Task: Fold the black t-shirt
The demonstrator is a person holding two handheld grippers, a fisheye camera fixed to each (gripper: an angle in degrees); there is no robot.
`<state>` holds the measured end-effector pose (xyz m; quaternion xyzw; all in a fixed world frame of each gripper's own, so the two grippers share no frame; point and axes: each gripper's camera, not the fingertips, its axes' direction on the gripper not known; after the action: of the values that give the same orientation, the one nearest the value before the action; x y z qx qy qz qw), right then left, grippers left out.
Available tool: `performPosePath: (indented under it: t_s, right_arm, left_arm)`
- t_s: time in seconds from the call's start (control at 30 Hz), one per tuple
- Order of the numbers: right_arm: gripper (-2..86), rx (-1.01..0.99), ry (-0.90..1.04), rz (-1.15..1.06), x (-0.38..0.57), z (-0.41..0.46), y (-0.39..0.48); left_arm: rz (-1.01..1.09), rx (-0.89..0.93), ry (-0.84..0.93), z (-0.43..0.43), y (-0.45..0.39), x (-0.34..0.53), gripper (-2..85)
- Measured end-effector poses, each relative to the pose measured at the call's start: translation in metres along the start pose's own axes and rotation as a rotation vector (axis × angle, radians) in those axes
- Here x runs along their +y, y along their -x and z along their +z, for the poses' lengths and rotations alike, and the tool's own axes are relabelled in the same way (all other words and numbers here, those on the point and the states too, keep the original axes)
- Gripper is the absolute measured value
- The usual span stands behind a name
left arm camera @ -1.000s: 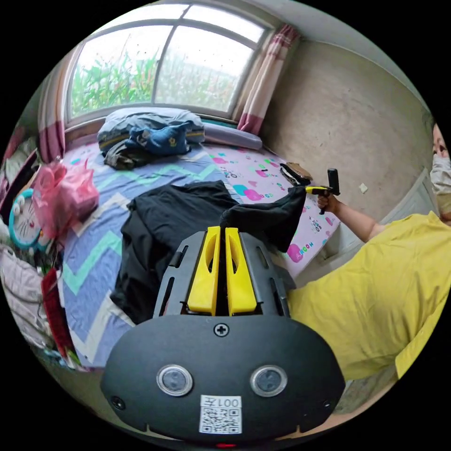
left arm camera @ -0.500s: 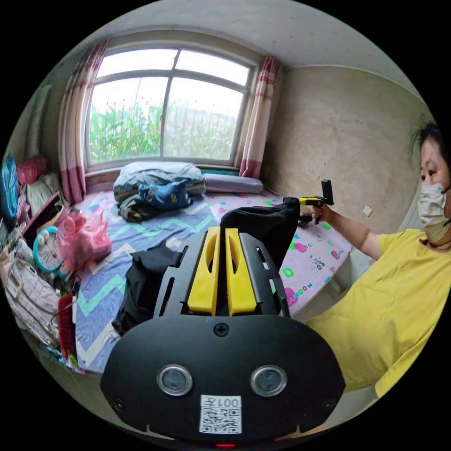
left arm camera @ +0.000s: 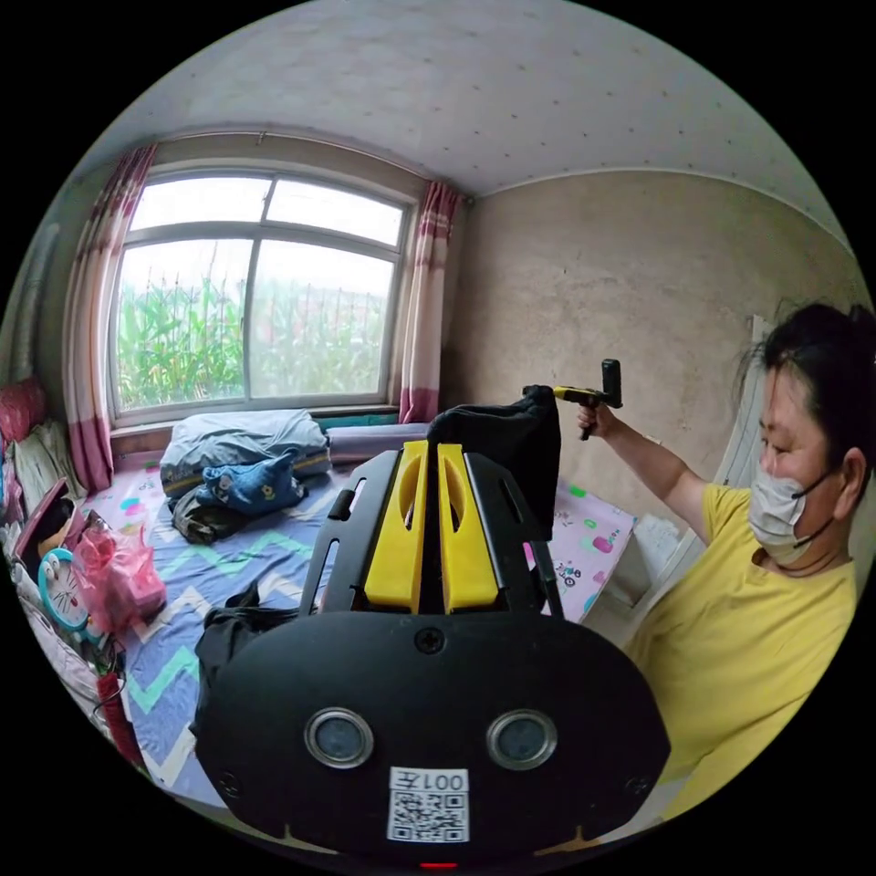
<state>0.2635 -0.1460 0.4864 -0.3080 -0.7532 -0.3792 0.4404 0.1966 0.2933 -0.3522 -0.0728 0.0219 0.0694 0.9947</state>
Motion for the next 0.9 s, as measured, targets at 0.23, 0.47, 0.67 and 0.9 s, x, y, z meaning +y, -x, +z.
performPosePath:
  t_s: [0.23, 0.47, 0.67, 0.9]
  right_arm:
    - [-0.4, -0.067, 0.068, -0.116, 0.009, -0.075, -0.066]
    - [-0.4, -0.141, 0.131, -0.109, 0.028, -0.084, -0.167]
    - [-0.4, -0.163, 0.107, -0.072, 0.024, -0.049, -0.221]
    - [-0.3, -0.165, 0.025, -0.171, -0.016, -0.065, -0.256]
  left_arm:
    - [-0.008, -0.105, -0.030, 0.096, -0.097, 0.011, -1.4]
    - [-0.102, -0.183, 0.042, 0.217, -0.153, 0.033, -1.5]
    - [-0.131, -0.210, 0.061, 0.284, -0.155, 0.038, -1.5]
    - [-0.093, -0.244, -0.038, 0.313, -0.177, 0.006, -1.4]
